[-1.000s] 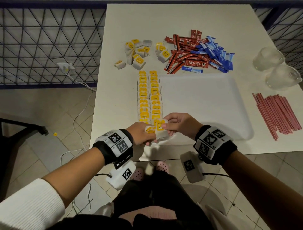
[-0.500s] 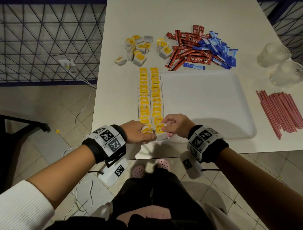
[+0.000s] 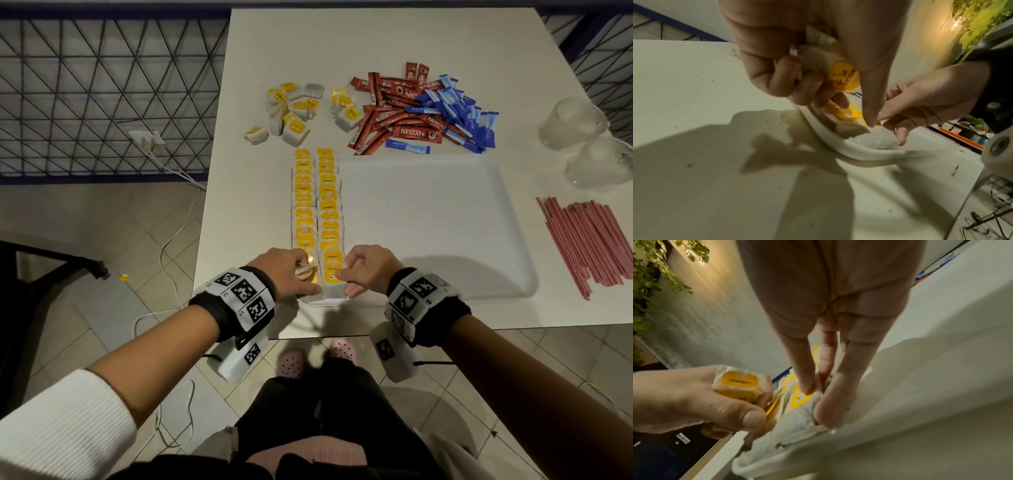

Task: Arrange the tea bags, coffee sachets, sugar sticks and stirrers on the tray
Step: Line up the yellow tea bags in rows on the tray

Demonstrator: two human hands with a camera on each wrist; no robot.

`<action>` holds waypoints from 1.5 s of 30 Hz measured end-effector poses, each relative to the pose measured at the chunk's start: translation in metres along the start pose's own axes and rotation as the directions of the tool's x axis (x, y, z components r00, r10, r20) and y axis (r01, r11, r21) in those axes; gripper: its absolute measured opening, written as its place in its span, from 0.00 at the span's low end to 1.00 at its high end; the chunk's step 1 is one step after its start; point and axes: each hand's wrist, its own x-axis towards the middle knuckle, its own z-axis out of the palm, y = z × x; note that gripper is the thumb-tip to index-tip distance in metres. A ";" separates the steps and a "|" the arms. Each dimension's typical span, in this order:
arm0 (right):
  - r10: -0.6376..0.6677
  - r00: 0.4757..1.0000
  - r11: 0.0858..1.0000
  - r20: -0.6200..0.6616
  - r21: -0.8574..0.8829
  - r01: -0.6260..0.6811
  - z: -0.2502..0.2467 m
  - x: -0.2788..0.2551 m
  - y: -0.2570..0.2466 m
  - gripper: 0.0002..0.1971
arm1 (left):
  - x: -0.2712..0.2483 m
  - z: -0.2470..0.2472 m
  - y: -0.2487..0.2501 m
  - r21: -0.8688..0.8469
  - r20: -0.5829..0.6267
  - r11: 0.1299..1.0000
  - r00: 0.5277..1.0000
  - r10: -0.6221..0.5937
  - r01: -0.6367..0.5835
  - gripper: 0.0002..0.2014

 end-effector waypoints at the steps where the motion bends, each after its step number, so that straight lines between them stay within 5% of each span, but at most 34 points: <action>1: 0.002 1.000 1.000 -0.003 0.001 -0.002 0.000 0.000 0.001 0.10 | -0.001 0.000 0.000 0.022 0.003 1.000 1.000 0.010 -0.010 0.20; 10: 0.008 0.999 0.999 -0.034 0.054 -0.006 -0.013 -0.012 -0.004 0.13 | -0.003 -0.001 -0.002 0.084 0.035 0.995 0.998 0.059 -0.062 0.23; 15: -0.091 0.995 0.995 -0.035 0.029 0.092 -0.027 -0.027 -0.028 0.10 | -0.012 -0.023 0.004 -0.186 -0.013 0.981 0.999 0.051 -0.053 0.15; 18: -0.210 0.977 0.978 0.045 0.021 0.209 -0.029 -0.038 -0.049 0.09 | -0.017 -0.041 0.013 -0.494 0.114 0.866 0.981 0.154 -0.079 0.08; 21: -0.299 0.953 0.954 0.049 0.034 0.297 -0.026 -0.043 -0.067 0.09 | -0.023 -0.053 0.023 -0.600 0.170 0.794 0.955 0.241 -0.094 0.08; 27: -0.403 0.911 0.913 -0.086 0.035 0.407 -0.025 -0.042 -0.085 0.10 | -0.031 -0.064 0.043 -0.696 0.123 0.696 0.925 0.359 -0.178 0.11; 32: -0.439 0.894 0.896 -0.093 0.022 0.443 -0.039 -0.049 -0.096 0.02 | -0.031 -0.075 0.041 -0.900 0.080 0.431 0.948 0.307 -0.063 0.10; 39: -0.431 0.895 0.901 -0.115 -0.015 0.433 -0.042 -0.051 -0.102 0.02 | -0.035 -0.078 0.035 -0.895 -0.012 0.431 0.972 0.236 -0.116 0.09; 45: -0.362 0.918 0.925 -0.165 0.055 0.375 -0.034 -0.047 -0.093 0.07 | -0.034 -0.073 0.034 -0.941 -0.063 0.312 0.972 0.227 -0.133 0.08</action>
